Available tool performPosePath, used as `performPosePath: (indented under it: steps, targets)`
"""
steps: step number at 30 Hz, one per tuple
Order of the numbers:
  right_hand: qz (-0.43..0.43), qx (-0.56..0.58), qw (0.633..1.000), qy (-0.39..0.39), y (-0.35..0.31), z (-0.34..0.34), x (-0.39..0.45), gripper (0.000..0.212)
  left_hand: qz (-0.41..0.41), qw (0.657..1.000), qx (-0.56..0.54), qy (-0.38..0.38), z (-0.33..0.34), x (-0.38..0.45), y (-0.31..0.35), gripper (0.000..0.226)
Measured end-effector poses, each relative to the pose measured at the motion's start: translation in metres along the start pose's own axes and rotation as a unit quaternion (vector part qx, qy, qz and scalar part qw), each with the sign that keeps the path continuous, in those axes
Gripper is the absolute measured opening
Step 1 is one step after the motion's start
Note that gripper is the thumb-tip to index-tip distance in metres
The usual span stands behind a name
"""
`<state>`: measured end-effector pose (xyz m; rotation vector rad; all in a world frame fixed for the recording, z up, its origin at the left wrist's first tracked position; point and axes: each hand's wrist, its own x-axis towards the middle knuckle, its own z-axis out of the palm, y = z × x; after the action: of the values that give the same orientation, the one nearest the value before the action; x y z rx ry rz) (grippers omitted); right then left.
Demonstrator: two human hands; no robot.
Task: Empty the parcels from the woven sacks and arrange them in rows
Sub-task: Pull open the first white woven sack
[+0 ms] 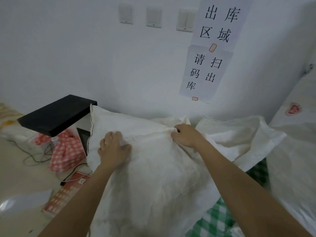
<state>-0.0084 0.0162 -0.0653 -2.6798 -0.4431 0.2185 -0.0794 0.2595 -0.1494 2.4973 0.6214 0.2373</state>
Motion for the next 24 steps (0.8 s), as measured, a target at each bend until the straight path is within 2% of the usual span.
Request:
performPosePath:
  steps: [2,4,7,10,13,15,17,19,20,24]
  targets:
    - [-0.016,-0.022,1.000,-0.010,-0.004,-0.002,0.001,0.022,-0.003,1.000,0.014,0.014,-0.003,0.008,0.002,0.065]
    - [-0.010,-0.072,0.997,-0.029,-0.005,-0.004,0.004,0.017,-0.011,1.000,-0.003,-0.016,-0.006,0.015,-0.001,0.071]
    - [0.031,-0.173,0.982,-0.073,-0.012,-0.009,0.006,0.029,-0.004,0.997,-0.058,-0.053,-0.007,0.019,-0.007,0.063]
    - [0.005,-0.263,0.960,-0.091,-0.027,-0.007,0.008,0.059,-0.001,0.994,-0.106,-0.033,-0.005,0.016,-0.005,0.045]
    - [-0.057,-0.196,0.973,-0.106,-0.044,0.002,0.015,0.100,0.012,0.989,-0.149,-0.007,0.000,0.013,0.001,0.030]
    - [-0.056,-0.155,0.978,-0.127,-0.050,0.011,0.022,0.121,0.031,0.984,-0.176,0.018,0.003,0.010,0.003,0.018]
    - [-0.030,-0.137,0.977,-0.164,-0.050,0.021,0.028,0.132,0.039,0.980,-0.191,0.039,0.005,0.007,0.007,0.012]
    - [-0.012,-0.126,0.976,-0.179,-0.044,0.033,0.034,0.129,0.042,0.977,-0.202,0.055,0.006,0.008,0.011,0.011]
    - [-0.011,-0.127,0.978,-0.168,-0.041,0.038,0.035,0.121,0.040,0.975,-0.211,0.063,0.007,0.009,0.012,0.010]
    - [-0.015,-0.134,0.981,-0.141,-0.033,0.048,0.045,0.073,0.031,0.960,-0.266,0.081,0.010,0.017,0.024,0.011]
